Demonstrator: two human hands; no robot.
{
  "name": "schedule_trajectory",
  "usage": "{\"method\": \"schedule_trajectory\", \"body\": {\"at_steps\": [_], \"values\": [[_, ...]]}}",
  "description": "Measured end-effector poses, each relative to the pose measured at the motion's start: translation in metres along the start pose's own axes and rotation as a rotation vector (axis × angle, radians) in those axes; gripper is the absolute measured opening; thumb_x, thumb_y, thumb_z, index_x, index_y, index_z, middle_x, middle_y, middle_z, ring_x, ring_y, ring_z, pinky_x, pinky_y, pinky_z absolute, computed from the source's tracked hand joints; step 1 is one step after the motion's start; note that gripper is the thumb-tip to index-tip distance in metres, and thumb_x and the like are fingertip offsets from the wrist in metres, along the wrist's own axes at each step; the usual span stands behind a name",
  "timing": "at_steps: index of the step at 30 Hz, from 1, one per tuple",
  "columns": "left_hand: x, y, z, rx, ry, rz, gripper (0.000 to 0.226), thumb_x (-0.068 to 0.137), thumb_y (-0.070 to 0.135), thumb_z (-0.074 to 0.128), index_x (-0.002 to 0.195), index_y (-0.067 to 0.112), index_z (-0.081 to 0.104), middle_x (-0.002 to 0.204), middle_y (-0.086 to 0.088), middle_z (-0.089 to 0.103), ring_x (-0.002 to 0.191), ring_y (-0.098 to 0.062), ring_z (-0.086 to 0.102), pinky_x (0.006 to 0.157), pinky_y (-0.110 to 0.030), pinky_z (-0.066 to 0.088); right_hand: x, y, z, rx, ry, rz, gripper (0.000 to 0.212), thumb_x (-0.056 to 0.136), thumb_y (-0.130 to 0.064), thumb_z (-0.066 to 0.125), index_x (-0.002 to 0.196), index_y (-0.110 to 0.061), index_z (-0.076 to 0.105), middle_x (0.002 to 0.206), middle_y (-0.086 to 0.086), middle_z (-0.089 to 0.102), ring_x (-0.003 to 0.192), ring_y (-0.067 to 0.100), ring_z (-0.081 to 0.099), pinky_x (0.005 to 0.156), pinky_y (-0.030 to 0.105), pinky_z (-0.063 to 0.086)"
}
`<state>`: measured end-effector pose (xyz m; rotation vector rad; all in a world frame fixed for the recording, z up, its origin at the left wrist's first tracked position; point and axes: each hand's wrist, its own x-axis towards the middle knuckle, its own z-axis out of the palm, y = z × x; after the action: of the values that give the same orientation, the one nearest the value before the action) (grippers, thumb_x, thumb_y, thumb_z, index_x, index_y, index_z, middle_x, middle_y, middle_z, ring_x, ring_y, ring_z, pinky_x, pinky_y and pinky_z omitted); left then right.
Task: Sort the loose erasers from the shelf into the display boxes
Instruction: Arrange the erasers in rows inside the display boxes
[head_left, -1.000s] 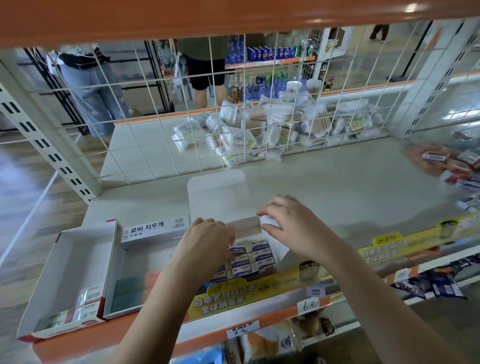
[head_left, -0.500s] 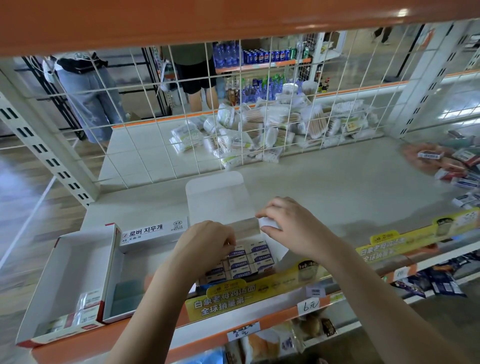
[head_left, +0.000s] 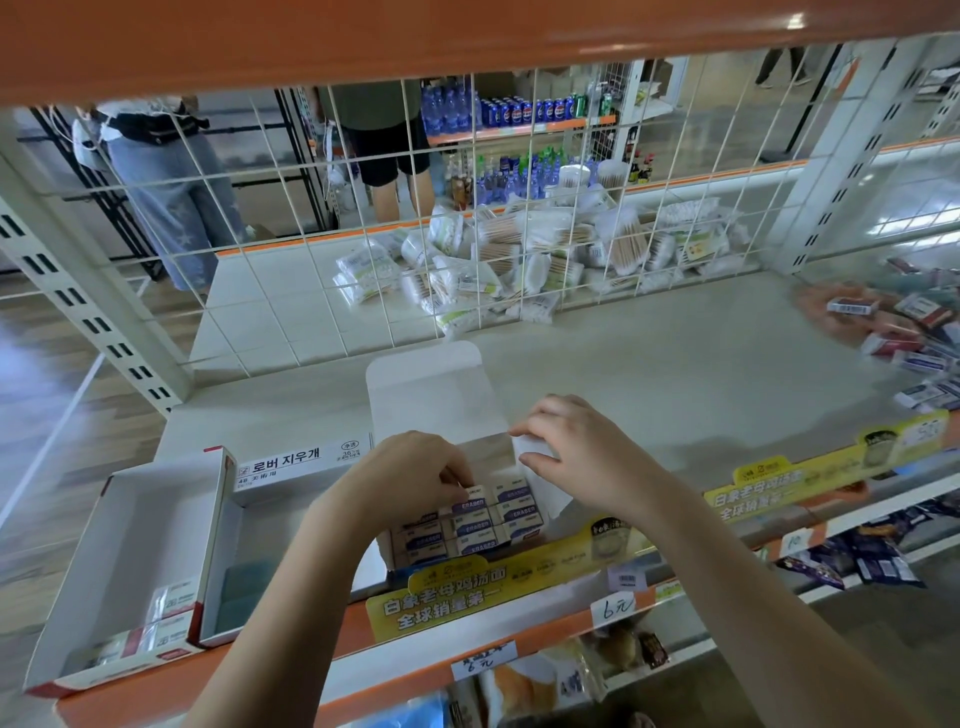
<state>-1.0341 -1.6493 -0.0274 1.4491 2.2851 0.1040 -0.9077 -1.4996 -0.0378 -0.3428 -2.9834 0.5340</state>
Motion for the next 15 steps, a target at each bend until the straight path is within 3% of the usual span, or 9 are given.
{"method": "schedule_trajectory", "body": {"at_steps": [3,15], "values": [[0.0016,-0.0012,-0.0013,-0.014,0.010,0.003,0.021,0.090,0.026,0.056,0.109,0.026,0.066,0.104,0.013,0.066,0.083,0.002,0.051,0.070,-0.011,0.035,0.0004,0.0001,0.0004,-0.005,0.004,-0.001,0.035,0.095,-0.028,0.049,0.129,-0.019,0.053,0.121,-0.003,0.049,0.119,0.011,0.038,0.095,0.019,0.030],[0.0058,-0.0007,0.0046,0.046,0.009,-0.019,0.017,0.089,0.027,0.058,0.104,0.028,0.064,0.104,0.012,0.067,0.096,-0.006,0.058,0.083,-0.022,0.046,0.0027,0.0034,0.0028,-0.008,0.012,-0.014,0.034,0.095,-0.029,0.049,0.128,-0.020,0.053,0.120,-0.004,0.050,0.118,0.011,0.039,0.093,0.018,0.029]]}}
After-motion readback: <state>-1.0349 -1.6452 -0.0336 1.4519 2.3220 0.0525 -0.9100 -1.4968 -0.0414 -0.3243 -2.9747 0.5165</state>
